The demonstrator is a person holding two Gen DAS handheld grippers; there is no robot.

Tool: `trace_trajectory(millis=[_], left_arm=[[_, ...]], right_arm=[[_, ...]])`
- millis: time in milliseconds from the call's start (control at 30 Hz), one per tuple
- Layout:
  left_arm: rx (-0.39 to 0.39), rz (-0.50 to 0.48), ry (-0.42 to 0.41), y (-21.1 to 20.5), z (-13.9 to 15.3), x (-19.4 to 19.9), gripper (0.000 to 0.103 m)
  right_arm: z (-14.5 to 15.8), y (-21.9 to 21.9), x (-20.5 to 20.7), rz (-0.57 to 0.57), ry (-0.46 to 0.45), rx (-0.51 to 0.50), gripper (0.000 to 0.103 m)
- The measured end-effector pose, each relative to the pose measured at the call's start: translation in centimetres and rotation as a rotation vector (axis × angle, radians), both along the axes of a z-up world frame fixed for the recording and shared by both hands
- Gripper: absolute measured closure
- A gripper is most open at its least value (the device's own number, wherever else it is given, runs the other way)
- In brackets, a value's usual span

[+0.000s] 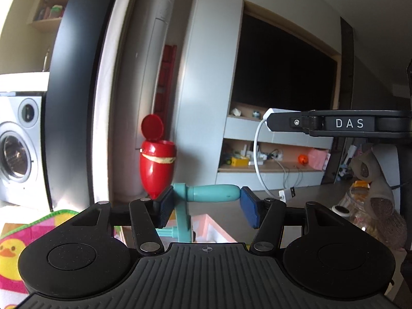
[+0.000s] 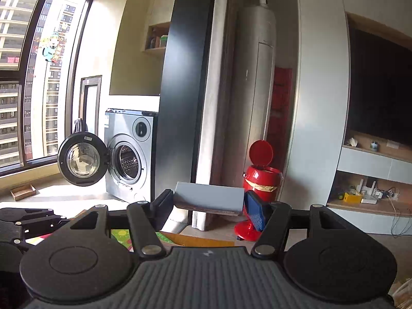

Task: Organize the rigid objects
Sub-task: 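Carry the teal clip and white adapter over the pink box with both tools, then open both tools to drop the clip and adapter into the box, then grasp the white charger box with the left tool while the right tool grasps the white plug adapter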

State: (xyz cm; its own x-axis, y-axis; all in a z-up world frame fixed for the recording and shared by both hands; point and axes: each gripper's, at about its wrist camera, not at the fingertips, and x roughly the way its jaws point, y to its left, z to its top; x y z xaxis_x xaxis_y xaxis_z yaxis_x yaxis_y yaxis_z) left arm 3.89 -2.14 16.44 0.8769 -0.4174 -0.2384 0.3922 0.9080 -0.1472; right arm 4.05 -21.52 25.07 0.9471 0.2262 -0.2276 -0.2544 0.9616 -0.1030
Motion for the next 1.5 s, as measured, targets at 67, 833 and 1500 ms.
trace_trajectory(millis=[67,833,1500], left_arm=[[-0.009,0.001,0.077,-1.2,-1.8,3.0,0.042],[-0.209,0.372,0.4,15.1,-11.3,1.7,0.044],[-0.165,0.295,0.441,15.4,-14.0,-0.1,0.049]], right_arm=[[-0.5,-0.2,1.6,-0.014,0.02,0.008,0.042],[-16.2,2.7,7.9,0.085,0.443,0.06,0.031],[-20.8,10.9,-3.8,0.312,0.451,-0.11,0.031]])
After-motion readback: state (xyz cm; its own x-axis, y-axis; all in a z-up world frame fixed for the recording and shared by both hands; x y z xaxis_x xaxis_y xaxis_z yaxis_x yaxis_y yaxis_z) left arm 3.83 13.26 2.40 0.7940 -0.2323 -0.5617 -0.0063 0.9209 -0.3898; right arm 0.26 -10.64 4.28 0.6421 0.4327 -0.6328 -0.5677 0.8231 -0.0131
